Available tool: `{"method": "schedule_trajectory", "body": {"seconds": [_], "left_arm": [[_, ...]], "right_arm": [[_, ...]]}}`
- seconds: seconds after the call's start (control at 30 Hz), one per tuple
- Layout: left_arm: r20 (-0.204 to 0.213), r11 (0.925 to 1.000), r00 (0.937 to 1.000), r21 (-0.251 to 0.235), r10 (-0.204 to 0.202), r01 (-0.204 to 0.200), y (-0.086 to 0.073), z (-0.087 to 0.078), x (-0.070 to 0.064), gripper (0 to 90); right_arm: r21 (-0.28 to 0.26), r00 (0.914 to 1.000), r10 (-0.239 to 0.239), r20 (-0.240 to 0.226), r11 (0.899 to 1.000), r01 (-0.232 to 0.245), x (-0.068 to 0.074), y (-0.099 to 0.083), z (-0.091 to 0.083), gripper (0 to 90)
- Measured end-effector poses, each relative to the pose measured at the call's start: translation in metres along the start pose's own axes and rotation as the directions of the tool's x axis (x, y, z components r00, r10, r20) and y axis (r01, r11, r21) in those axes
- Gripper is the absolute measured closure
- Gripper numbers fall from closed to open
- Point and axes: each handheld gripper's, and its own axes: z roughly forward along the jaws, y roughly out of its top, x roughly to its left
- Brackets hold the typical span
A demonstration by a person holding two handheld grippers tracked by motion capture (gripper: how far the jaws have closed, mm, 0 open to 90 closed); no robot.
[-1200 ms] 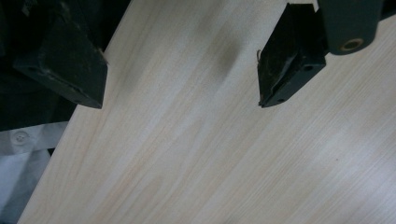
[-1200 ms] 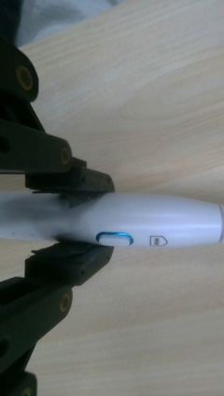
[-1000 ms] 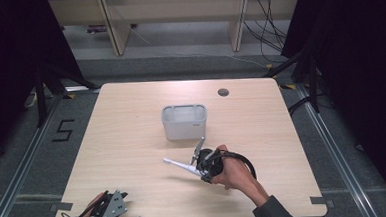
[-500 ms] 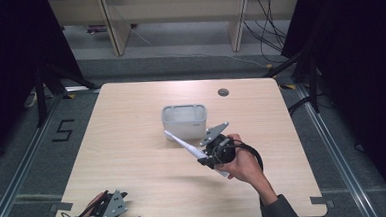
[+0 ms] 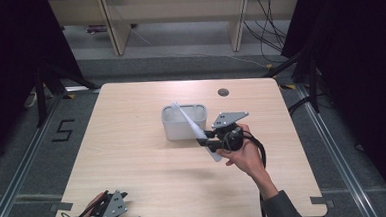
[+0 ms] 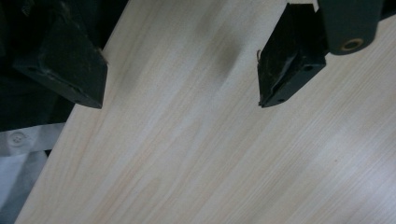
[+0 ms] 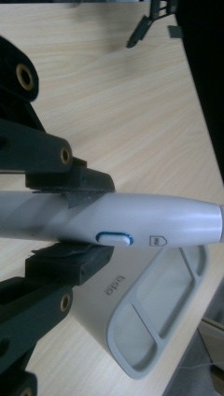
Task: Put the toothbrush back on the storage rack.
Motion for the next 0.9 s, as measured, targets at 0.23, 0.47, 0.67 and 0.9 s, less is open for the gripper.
{"method": "schedule_trajectory", "body": {"seconds": [0.23,0.47,0.67,0.9], "left_arm": [[-0.006,1.0000,1.0000,-0.002,-0.005,0.005,0.000,0.001,0.000,15.8],[-0.005,0.9998,0.9999,-0.017,-0.011,0.010,0.001,-0.001,0.000,15.8],[-0.005,0.9999,1.0000,-0.010,-0.003,0.003,0.001,-0.001,0.000,15.8],[0.001,1.0000,1.0000,-0.003,0.005,-0.005,0.000,-0.001,0.000,15.9]], "right_arm": [[-0.077,0.9990,0.041,0.020,0.996,-0.039,-0.008,0.006,-0.004,66.6],[-0.170,0.9951,0.083,0.053,0.983,-0.073,-0.023,0.018,-0.004,66.6],[-0.233,0.9922,0.099,0.075,0.969,-0.079,-0.034,0.027,0.001,66.5],[-0.277,0.9850,0.155,0.077,0.952,-0.128,-0.042,0.038,0.006,66.6]]}}
